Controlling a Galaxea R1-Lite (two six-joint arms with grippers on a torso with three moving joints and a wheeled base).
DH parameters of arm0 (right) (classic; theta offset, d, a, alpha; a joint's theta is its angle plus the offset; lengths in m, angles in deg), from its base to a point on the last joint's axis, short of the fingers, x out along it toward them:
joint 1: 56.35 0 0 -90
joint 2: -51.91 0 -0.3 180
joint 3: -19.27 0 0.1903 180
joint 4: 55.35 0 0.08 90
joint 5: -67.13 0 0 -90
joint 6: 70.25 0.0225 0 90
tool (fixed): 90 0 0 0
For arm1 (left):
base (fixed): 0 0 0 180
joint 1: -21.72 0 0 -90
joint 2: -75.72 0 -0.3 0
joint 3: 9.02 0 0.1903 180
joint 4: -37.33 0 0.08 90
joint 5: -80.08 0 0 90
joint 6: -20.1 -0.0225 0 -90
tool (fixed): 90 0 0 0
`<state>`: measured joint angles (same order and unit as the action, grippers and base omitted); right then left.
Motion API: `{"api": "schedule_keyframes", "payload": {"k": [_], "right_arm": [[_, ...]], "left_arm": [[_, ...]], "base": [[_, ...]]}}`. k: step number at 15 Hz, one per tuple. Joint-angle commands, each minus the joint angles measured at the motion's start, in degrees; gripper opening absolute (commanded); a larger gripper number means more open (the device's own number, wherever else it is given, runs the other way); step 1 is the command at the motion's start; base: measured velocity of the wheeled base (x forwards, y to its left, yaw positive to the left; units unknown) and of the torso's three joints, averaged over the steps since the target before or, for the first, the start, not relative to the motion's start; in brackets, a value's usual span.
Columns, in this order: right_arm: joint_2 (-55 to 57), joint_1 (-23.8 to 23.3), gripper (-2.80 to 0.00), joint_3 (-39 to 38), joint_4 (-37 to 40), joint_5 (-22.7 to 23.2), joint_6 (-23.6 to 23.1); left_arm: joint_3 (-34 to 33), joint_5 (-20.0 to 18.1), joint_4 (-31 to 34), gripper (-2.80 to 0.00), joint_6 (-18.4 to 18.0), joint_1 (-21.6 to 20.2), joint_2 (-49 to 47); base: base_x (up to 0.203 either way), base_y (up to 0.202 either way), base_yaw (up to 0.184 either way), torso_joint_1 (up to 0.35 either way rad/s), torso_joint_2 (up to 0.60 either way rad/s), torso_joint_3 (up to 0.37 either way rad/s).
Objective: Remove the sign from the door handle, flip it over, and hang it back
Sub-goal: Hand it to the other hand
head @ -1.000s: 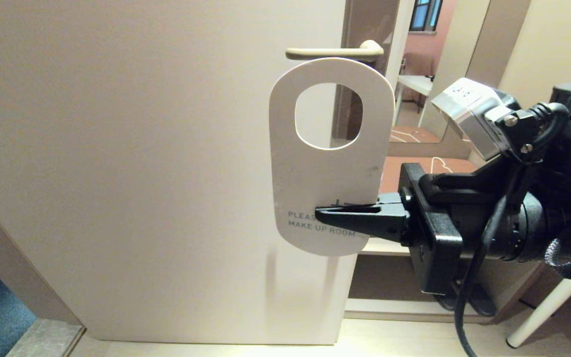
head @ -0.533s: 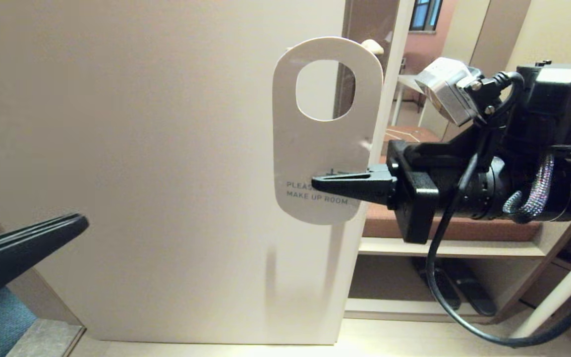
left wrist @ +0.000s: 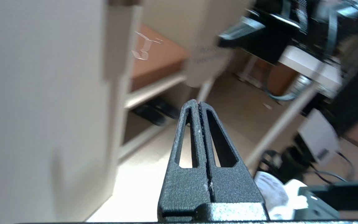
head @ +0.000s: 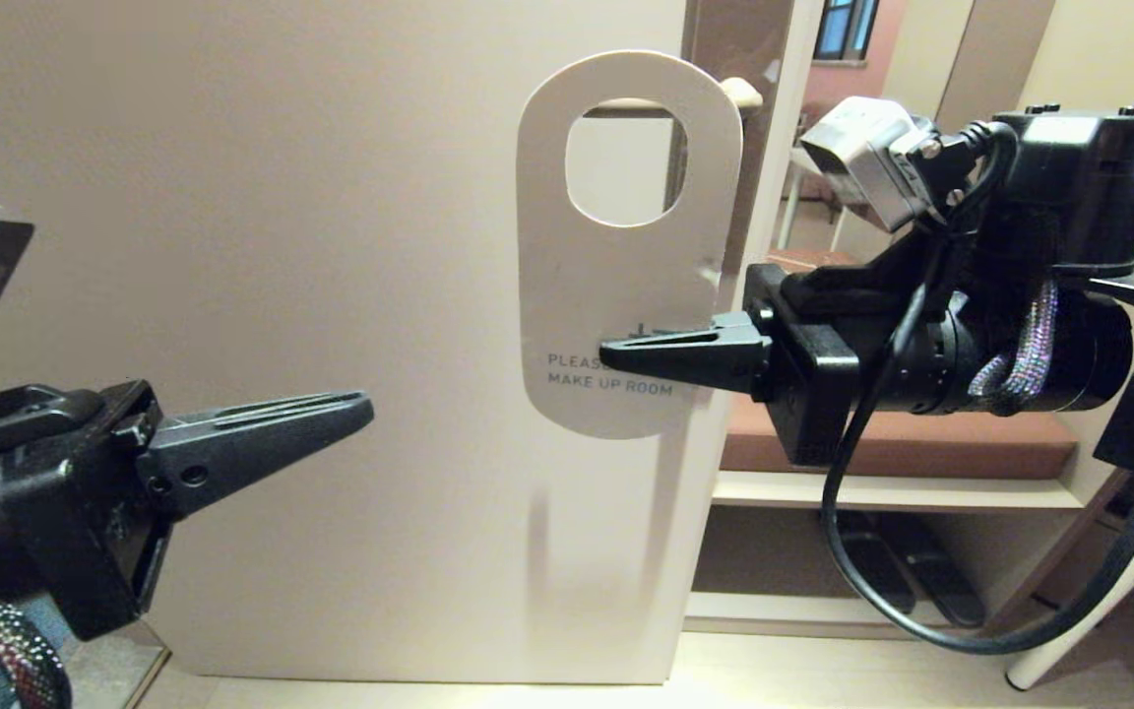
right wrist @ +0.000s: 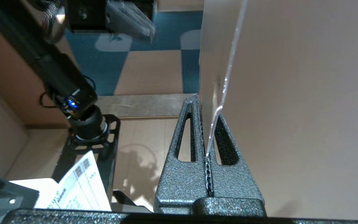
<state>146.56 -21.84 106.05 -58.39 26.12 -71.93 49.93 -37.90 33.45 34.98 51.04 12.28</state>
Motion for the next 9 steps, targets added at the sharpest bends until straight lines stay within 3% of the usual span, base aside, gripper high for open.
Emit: {"api": "schedule_keyframes", "payload": {"k": [1, 9], "right_arm": [[0.9, 0.1, -2.8, 0.9, -0.1, 0.6, 0.0], [1.6, 0.1, -2.8, 2.1, -0.1, 1.2, -0.1]], "left_arm": [[0.2, -0.2, -0.4, -2.8, 0.1, 2.3, -2.0], [0.3, -0.3, -3.0, -2.8, 0.1, 5.8, -6.1]], "base": [[0.0, 0.0, 0.0, 0.0, 0.0, 0.0], [0.0, 0.0, 0.0, 0.0, 0.0, 0.0]]}}
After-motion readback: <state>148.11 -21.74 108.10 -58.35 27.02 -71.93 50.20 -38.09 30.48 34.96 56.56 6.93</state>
